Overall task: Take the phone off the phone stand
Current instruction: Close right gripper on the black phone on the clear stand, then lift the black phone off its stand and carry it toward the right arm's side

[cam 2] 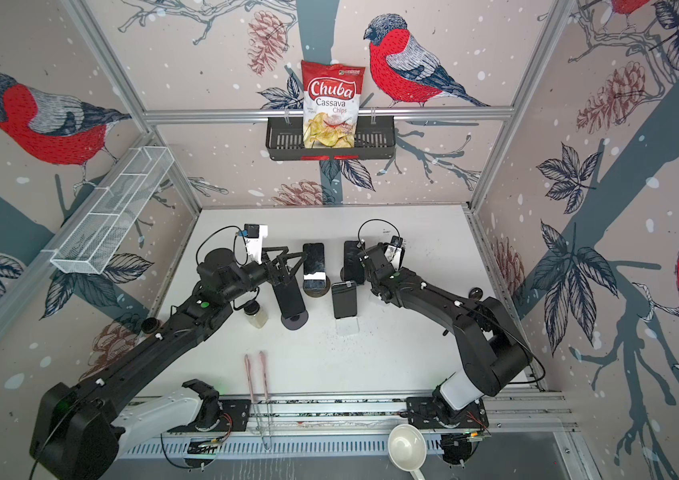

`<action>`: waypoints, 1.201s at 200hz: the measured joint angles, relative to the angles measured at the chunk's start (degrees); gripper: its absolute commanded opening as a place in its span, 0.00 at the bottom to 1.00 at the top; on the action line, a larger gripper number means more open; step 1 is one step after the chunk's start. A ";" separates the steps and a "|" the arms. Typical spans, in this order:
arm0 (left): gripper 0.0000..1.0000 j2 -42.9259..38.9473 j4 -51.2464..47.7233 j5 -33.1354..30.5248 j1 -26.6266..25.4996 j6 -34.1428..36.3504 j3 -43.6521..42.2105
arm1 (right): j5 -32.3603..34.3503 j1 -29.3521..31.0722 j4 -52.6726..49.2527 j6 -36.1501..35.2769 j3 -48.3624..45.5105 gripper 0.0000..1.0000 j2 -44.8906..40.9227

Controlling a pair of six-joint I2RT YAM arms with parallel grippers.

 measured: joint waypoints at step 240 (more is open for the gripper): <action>0.98 0.02 -0.02 -0.09 0.00 1.01 -0.63 | -5.25 -9.81 -14.84 -10.27 -0.70 0.60 -21.64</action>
